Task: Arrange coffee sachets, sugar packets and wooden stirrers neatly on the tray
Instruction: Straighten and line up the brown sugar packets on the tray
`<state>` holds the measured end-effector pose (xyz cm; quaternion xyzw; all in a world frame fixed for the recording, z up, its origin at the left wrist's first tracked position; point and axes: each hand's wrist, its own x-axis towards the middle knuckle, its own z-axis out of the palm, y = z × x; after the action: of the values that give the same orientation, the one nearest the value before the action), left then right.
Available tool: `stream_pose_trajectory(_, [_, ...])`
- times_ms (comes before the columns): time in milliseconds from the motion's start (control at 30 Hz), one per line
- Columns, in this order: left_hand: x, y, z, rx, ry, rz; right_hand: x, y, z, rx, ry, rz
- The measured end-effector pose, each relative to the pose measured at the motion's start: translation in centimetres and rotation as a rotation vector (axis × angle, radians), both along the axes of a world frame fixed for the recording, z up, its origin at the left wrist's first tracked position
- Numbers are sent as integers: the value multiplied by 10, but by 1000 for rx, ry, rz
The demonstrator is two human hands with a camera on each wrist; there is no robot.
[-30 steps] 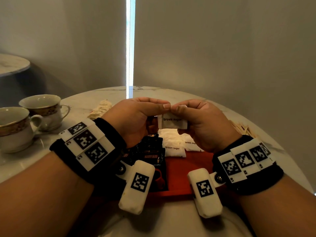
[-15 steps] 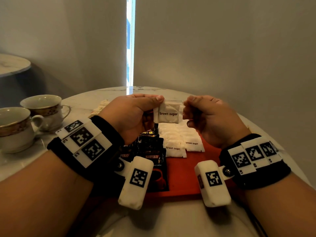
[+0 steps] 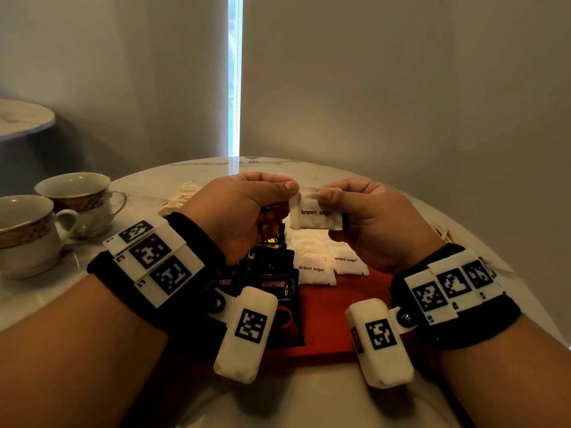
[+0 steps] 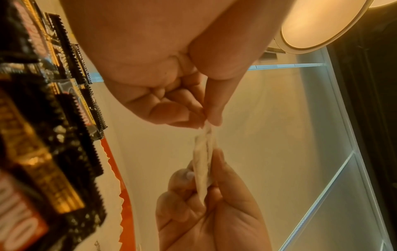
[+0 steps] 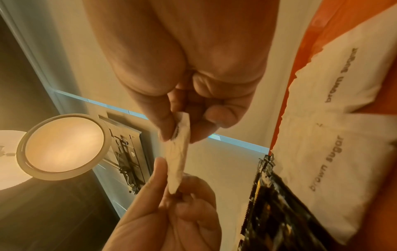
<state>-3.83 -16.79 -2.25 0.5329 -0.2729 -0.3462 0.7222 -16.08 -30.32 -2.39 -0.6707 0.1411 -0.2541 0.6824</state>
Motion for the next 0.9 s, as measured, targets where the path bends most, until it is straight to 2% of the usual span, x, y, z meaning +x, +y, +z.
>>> stream_pose_trajectory(133, [3, 1, 0, 11, -14, 9, -3, -14, 2, 15, 43, -37])
stream_pose_trajectory(267, [4, 1, 0, 13, -18, 7, -7, -34, 3, 69, 69, -153])
stream_pose_trajectory(367, [4, 1, 0, 20, -12, 10, -13, -57, -2, 44, 219, -219])
stream_pose_trajectory(500, [3, 1, 0, 24, -13, 15, -24, -70, -11, -14, 530, -105])
stream_pose_trajectory(600, [2, 2, 0, 29, -22, 23, -26, -70, -15, -23, 674, -59])
stream_pose_trajectory(733, [3, 2, 1, 38, -24, 23, -27, -69, -16, -81, 773, -52])
stream_pose_trajectory(900, [3, 2, 1, 50, -28, 18, -27, -69, -16, -102, 787, -63])
